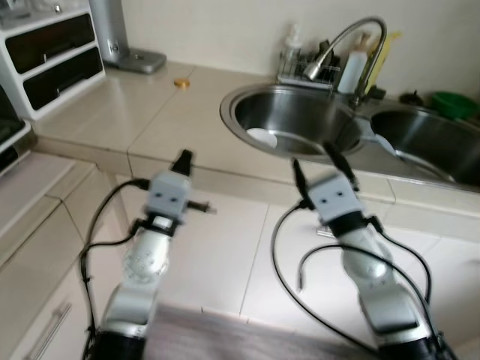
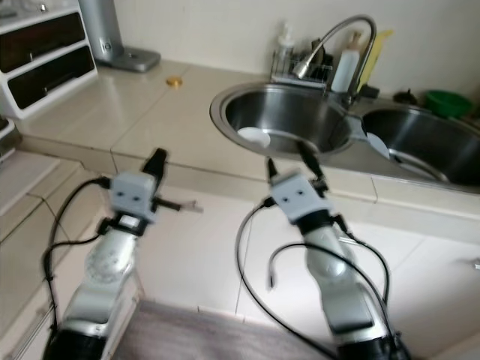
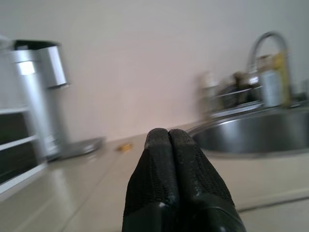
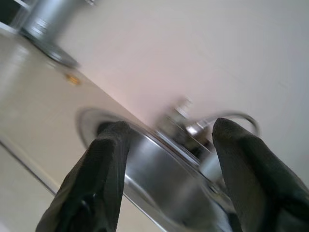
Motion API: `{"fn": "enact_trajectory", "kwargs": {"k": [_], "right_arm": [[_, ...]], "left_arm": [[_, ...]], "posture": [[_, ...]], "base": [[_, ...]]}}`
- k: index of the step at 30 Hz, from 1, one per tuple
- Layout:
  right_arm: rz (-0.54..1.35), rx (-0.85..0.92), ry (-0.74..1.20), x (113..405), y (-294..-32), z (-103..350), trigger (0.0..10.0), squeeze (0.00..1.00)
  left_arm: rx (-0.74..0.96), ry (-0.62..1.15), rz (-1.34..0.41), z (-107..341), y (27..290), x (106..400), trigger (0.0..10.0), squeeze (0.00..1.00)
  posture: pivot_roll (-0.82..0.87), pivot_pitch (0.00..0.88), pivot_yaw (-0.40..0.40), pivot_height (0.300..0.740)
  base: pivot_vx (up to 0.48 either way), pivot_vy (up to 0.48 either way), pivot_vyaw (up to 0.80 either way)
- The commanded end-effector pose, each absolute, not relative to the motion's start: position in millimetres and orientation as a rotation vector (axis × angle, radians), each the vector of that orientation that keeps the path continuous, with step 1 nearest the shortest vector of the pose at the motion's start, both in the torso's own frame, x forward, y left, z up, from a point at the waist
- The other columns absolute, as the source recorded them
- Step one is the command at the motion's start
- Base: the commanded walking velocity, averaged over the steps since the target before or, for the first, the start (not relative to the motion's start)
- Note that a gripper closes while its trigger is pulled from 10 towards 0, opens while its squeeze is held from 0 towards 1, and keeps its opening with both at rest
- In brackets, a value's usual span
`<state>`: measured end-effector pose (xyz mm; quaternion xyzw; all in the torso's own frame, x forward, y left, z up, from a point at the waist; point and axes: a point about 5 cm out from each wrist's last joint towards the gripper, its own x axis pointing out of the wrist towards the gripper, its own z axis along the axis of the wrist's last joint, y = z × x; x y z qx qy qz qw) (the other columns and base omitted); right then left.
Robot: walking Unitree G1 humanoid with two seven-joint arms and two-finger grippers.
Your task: Kitchen organization
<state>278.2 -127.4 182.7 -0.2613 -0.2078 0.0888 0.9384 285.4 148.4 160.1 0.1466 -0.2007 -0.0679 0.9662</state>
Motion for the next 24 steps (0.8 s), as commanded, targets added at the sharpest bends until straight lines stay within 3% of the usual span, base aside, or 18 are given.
{"fn": "enact_trajectory", "kwargs": {"k": [1,24], "right_arm": [[0.139,-0.534,-0.386,280,-141,180,10.0,0.00],[0.047,-0.519,-0.397,276,-155,181,10.0,0.00]], "left_arm": [[0.281,-0.422,-0.185,163,133,286,10.0,0.00],[0.308,-0.445,-0.185,163,131,284,10.0,0.00]], "posture": [[-0.03,0.000,-0.091,0.740],[-0.04,0.000,-0.093,0.740]], "base": [[0.000,0.480,-0.80],[0.000,0.000,-0.80]]}}
